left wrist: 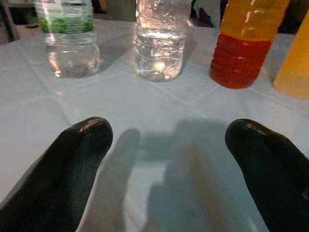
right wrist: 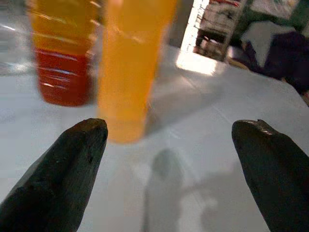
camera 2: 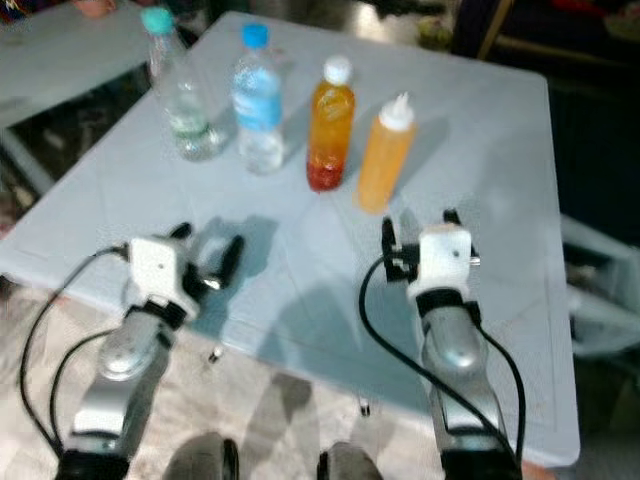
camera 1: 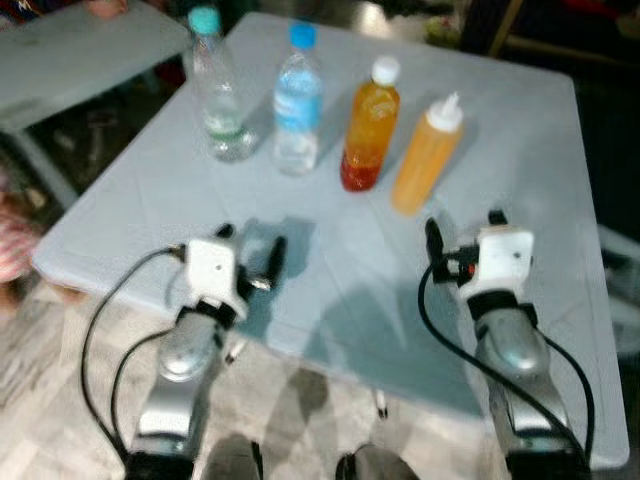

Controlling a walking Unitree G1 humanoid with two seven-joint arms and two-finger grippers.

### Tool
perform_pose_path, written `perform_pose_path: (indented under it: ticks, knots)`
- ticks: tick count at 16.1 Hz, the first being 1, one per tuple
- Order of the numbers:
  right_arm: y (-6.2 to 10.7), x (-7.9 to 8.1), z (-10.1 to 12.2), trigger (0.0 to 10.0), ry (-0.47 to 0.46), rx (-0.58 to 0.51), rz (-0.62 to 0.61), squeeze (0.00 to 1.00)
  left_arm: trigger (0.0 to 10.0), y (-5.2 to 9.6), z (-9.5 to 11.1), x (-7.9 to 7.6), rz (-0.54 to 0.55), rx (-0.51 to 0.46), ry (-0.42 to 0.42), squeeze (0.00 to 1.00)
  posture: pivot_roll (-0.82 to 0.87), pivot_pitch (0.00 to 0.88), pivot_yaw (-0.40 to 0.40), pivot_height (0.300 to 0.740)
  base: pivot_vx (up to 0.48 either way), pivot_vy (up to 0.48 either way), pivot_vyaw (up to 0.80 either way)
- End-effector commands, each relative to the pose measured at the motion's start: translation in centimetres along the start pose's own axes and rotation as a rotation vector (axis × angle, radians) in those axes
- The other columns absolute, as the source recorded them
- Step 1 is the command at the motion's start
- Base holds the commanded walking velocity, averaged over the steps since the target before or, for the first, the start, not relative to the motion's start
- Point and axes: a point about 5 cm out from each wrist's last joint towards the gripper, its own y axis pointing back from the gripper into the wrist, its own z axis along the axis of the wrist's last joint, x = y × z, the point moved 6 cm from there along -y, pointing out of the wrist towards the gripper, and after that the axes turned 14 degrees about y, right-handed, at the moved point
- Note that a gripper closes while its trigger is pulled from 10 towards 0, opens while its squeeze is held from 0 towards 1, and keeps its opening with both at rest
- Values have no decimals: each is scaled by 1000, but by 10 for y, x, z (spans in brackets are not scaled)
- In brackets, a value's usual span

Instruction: Restocking fridge

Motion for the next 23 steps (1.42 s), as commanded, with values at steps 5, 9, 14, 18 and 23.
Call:
perform_pose_path:
  ticks: [5,9,14,18,23]
  knots:
    - [-10,-7,9,10000,11,-39,-16,0,10000,6,7,12,31,-8,-31,0,31,143,-20,740,0,0,0]
    - [-20,-14,14,10000,36,-67,-19,0,10000,8,9,2,-23,-4,-84,0,40,160,-3,740,0,0,0]
    - [-45,-24,30,10000,48,-130,19,0,10000,14,12,7,-10,11,-104,0,83,195,20,740,0,0,0]
    - [-61,-31,44,10000,74,-179,27,0,10000,22,14,12,-1,27,-120,0,121,218,30,740,0,0,0]
    - [-79,-39,59,10000,87,-224,-6,0,10000,29,19,16,-1,45,-135,0,163,237,54,740,0,0,0]
